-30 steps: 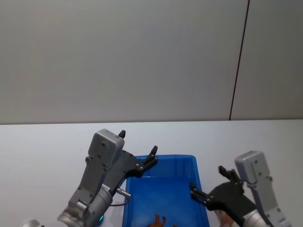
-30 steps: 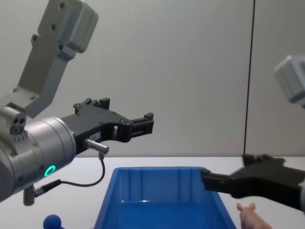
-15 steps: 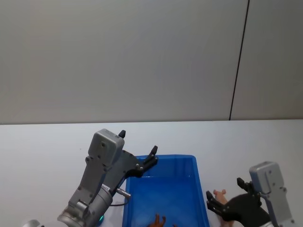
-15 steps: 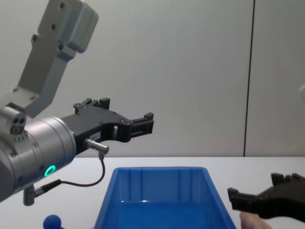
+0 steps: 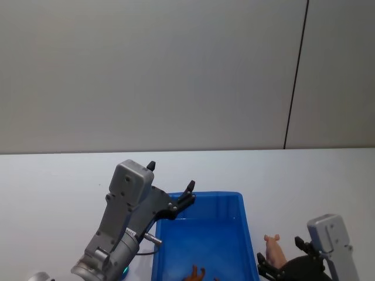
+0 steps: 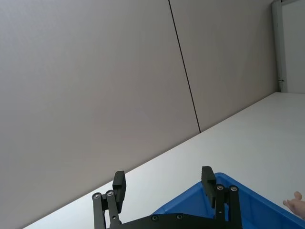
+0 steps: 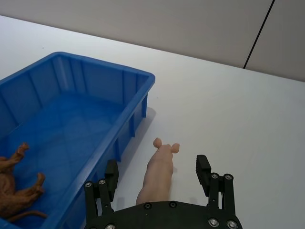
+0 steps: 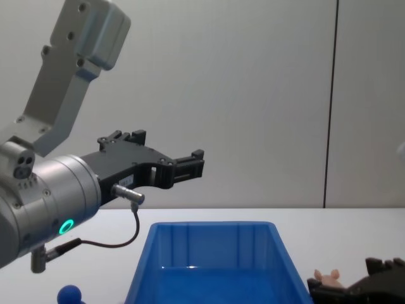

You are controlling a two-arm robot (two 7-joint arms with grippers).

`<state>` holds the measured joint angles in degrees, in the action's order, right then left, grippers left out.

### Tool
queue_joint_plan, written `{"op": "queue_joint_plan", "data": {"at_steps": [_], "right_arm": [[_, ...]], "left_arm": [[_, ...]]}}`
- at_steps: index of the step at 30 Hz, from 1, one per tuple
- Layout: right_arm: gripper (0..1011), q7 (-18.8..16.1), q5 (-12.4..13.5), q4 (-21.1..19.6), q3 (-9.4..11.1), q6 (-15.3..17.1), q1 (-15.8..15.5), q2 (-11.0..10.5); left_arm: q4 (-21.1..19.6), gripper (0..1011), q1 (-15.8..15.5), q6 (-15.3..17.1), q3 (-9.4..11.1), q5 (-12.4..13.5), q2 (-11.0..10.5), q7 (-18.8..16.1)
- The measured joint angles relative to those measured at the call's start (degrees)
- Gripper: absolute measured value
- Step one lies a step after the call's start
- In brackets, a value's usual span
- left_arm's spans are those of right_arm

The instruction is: Pick up the two dolls from the table and place them into the box.

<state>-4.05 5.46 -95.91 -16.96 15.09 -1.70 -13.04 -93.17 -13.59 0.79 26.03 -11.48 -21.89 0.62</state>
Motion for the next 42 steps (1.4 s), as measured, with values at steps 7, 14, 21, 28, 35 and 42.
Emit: {"op": "queue_joint_plan", "data": {"at_steps": [7, 14, 21, 28, 35, 42], "right_arm": [[1001, 0.38, 0.15, 0.99, -0.16, 0.17, -0.34, 0.28], [1001, 0.75, 0.52, 2.75, -0.21, -0.62, -0.28, 0.77], [879, 1.27, 1.17, 5.19, -0.13, -2.3, 0.2, 1.47], [681, 1.64, 1.63, 6.86, -0.06, -4.27, 0.63, 2.02], [459, 1.69, 1.92, 7.96, 0.12, -6.34, 1.05, 2.4], [362, 1.38, 2.61, 7.8, 0.4, -7.54, 1.19, 2.48]], "left_arm": [[0.0, 1001, 0.0, 0.0, 0.0, 0.0, 0.0, 0.0], [0.0, 1001, 0.0, 0.0, 0.0, 0.0, 0.0, 0.0], [0.0, 1001, 0.0, 0.0, 0.0, 0.0, 0.0, 0.0], [0.0, 1001, 0.0, 0.0, 0.0, 0.0, 0.0, 0.0], [0.0, 1001, 0.0, 0.0, 0.0, 0.0, 0.0, 0.0], [0.0, 1001, 0.0, 0.0, 0.0, 0.0, 0.0, 0.0]]}}
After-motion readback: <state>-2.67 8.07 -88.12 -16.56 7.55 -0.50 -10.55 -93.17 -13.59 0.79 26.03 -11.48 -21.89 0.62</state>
